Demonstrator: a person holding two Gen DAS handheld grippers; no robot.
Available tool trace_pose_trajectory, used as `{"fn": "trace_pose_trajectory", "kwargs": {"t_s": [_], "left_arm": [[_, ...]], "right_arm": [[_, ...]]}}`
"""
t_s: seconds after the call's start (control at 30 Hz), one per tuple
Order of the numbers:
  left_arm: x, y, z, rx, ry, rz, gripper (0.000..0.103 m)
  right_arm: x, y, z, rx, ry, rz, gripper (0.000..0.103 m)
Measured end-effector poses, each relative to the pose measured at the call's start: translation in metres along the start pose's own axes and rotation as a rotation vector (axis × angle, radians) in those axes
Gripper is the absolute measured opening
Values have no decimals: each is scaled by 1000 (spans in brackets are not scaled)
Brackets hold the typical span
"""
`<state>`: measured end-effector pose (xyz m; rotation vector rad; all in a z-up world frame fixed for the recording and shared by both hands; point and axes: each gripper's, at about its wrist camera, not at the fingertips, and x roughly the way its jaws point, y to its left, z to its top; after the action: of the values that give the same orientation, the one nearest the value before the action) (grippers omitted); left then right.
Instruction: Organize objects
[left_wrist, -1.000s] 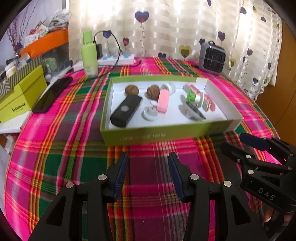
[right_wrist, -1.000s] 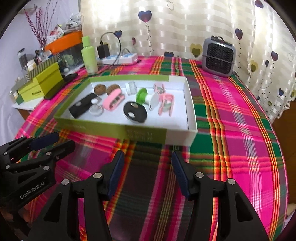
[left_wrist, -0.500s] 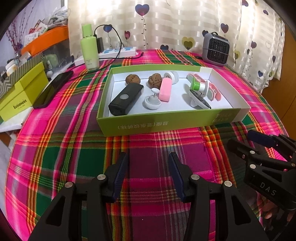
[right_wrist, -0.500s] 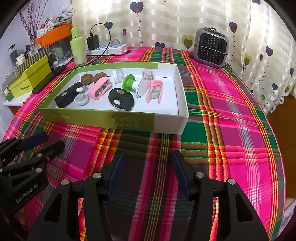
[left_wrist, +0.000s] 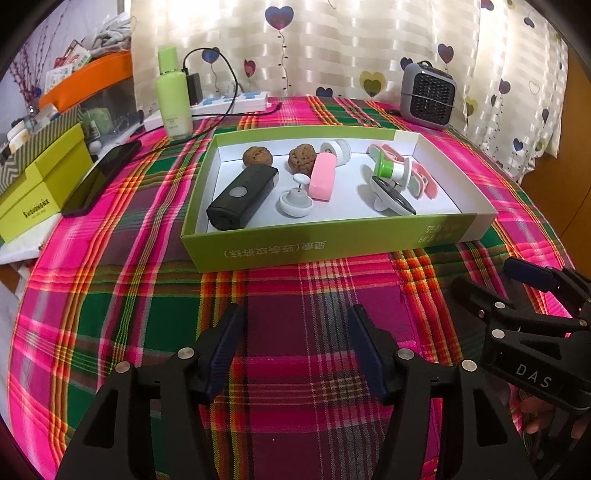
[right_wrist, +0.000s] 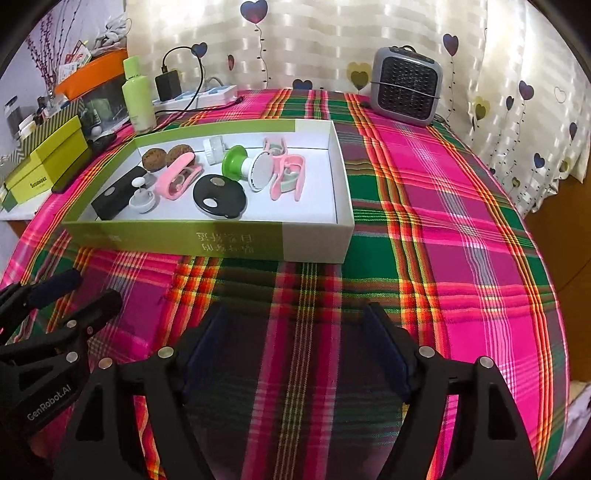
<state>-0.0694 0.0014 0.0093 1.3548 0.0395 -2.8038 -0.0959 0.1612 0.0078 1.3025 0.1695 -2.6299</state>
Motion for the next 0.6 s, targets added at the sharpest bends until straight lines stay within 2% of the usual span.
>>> {"fn": "trace_pose_trajectory", "kwargs": {"t_s": [0.6], "left_arm": [[0, 0, 0, 0, 0, 0, 59]], "right_arm": [[0, 0, 0, 1, 0, 1, 76]]}}
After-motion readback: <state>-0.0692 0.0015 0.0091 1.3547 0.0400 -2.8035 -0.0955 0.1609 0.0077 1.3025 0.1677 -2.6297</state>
